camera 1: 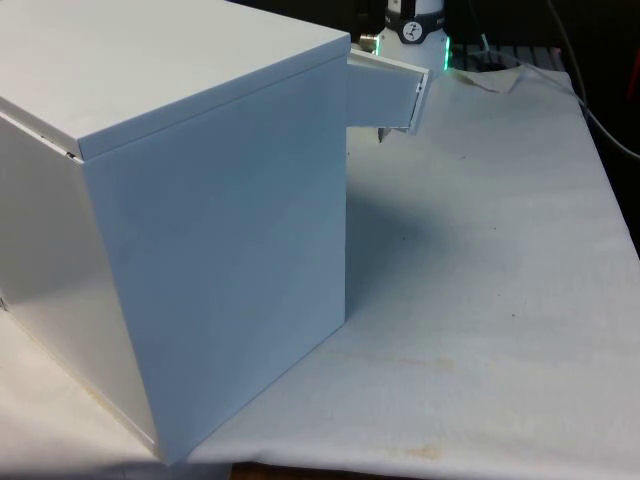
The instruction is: Open the drawer, then close it.
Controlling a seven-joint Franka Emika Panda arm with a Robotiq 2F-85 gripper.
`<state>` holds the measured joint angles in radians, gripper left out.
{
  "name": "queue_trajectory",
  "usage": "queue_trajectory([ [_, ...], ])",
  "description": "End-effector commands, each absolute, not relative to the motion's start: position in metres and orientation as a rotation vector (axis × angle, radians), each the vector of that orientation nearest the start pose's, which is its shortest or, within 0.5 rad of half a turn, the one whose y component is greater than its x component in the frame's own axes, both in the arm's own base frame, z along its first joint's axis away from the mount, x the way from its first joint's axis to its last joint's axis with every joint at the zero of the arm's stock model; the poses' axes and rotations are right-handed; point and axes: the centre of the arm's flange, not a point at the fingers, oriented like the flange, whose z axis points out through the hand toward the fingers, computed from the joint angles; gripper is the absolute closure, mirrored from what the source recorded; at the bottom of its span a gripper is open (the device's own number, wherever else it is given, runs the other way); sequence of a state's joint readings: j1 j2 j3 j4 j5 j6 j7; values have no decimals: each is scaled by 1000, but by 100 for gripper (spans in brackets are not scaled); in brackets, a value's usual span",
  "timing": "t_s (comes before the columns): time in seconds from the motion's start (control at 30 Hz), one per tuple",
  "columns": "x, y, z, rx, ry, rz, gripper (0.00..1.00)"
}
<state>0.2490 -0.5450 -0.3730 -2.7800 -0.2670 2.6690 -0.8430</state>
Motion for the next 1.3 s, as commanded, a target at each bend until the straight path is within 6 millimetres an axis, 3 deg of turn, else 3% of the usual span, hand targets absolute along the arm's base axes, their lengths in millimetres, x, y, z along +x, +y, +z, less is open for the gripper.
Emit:
queue_trajectory([
  [0.0, 385, -35, 402, -2916, -1457, -630, 0],
  [0.83, 385, -25, 381, -2984, -1233, -586, 0],
  [1.27, 394, -12, 366, -2991, -1220, -575, 0],
])
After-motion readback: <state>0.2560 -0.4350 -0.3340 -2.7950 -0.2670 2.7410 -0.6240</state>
